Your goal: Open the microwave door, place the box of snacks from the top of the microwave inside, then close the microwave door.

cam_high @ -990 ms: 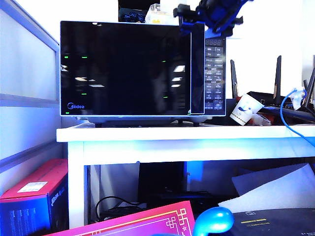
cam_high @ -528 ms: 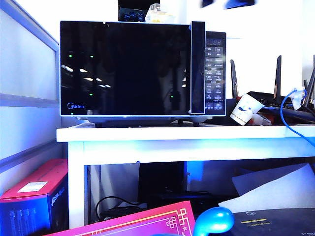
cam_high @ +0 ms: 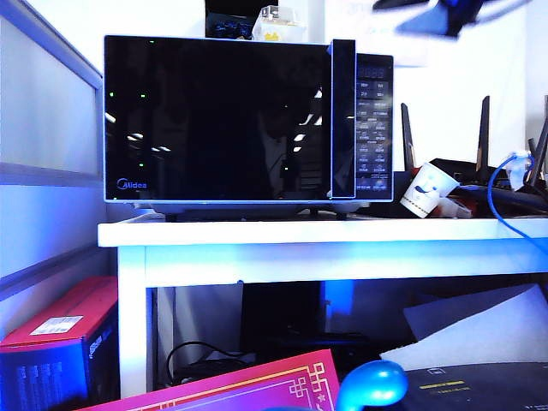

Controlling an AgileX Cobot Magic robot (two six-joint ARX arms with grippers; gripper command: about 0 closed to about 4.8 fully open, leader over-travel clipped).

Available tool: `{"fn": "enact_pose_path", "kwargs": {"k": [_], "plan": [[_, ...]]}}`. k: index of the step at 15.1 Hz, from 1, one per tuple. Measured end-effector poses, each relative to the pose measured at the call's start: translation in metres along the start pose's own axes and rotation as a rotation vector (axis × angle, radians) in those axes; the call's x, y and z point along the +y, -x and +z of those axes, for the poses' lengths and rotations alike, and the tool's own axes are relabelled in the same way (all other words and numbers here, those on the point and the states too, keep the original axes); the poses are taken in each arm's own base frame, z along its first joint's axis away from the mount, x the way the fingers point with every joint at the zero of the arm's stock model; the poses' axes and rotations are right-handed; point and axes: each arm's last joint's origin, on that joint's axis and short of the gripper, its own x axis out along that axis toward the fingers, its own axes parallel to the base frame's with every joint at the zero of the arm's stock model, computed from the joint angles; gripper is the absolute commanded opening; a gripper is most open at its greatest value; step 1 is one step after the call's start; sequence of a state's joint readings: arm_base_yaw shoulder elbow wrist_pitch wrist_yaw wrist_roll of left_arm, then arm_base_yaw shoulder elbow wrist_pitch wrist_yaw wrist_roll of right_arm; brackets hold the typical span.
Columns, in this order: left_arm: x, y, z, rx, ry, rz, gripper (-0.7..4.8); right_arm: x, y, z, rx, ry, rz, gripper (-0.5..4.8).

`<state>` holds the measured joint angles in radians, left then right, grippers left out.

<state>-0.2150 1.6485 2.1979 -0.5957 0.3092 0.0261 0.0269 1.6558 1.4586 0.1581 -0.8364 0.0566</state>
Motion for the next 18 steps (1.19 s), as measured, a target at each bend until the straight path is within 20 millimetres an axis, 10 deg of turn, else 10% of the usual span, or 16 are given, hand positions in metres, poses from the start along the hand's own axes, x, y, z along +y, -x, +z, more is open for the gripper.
{"fn": "enact_pose_path", "kwargs": {"k": [18], "plan": [[0.003, -0.017, -0.007, -0.003, -0.002, -0.007, -0.06, -0.017, -0.05, -0.046, -0.036, -0.121, 0.203, 3.59]]}}
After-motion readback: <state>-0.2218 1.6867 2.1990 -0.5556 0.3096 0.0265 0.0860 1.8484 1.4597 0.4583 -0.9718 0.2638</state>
